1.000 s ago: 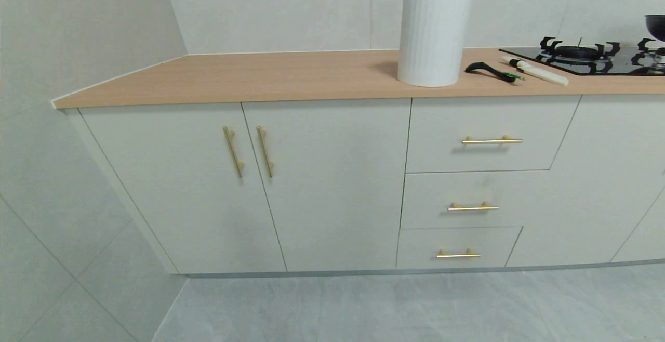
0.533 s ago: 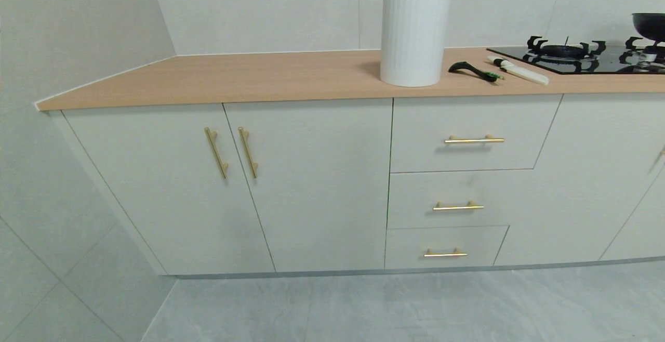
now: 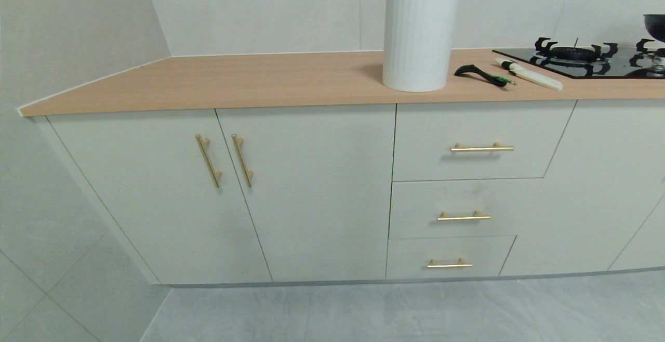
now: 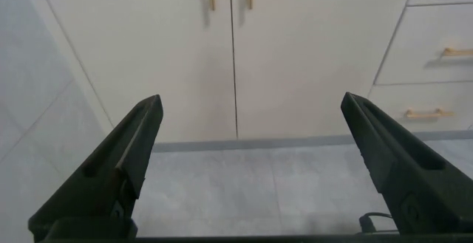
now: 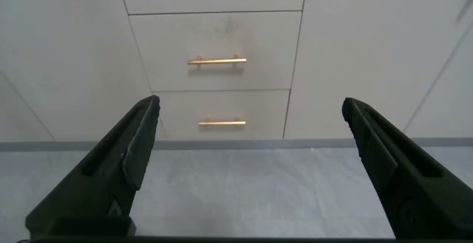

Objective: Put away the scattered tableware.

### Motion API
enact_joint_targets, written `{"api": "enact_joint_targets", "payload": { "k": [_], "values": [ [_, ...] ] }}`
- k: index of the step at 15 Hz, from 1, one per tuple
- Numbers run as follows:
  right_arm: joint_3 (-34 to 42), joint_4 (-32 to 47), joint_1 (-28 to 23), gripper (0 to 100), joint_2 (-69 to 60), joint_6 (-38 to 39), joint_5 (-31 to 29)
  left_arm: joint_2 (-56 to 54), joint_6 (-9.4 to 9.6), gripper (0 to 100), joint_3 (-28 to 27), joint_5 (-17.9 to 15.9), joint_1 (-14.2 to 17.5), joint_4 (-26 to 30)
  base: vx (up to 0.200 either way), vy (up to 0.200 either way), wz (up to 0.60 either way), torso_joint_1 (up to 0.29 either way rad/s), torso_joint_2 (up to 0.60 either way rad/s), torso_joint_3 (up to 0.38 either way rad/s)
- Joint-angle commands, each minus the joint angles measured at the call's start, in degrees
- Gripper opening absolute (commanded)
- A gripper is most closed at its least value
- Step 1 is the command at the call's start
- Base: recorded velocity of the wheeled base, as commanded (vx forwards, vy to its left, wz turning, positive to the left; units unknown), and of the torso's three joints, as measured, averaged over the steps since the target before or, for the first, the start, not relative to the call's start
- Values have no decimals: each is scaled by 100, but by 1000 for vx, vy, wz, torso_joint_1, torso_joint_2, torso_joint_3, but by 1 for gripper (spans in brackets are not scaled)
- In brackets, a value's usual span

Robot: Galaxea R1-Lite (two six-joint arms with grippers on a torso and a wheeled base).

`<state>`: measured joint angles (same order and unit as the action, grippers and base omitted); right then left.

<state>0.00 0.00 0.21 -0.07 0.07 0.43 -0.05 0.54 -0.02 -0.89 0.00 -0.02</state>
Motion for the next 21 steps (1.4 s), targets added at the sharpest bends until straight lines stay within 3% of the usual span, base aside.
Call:
{"api": "enact_joint_targets", "payload": {
  "k": [1,3,9,14,21],
  "values": [
    [0,0,-3,100,7,-7,1,5,-1,100,2,1,0,-6,200,0,0,2,2,2],
    [0,0,-3,100,7,1,1,5,-1,100,2,1,0,-6,200,0,0,5,7,5],
    [0,0,-3,100,7,1,1,5,8,100,2,1,0,-6,0,0,0,0,0,0],
    [0,0,6,100,7,1,1,5,-1,100,2,1,0,2,0,-200,0,0,4,0],
    [0,0,-3,100,7,-7,1,5,-1,100,2,1,0,2,0,0,0,0,0,0]
  ]
}}
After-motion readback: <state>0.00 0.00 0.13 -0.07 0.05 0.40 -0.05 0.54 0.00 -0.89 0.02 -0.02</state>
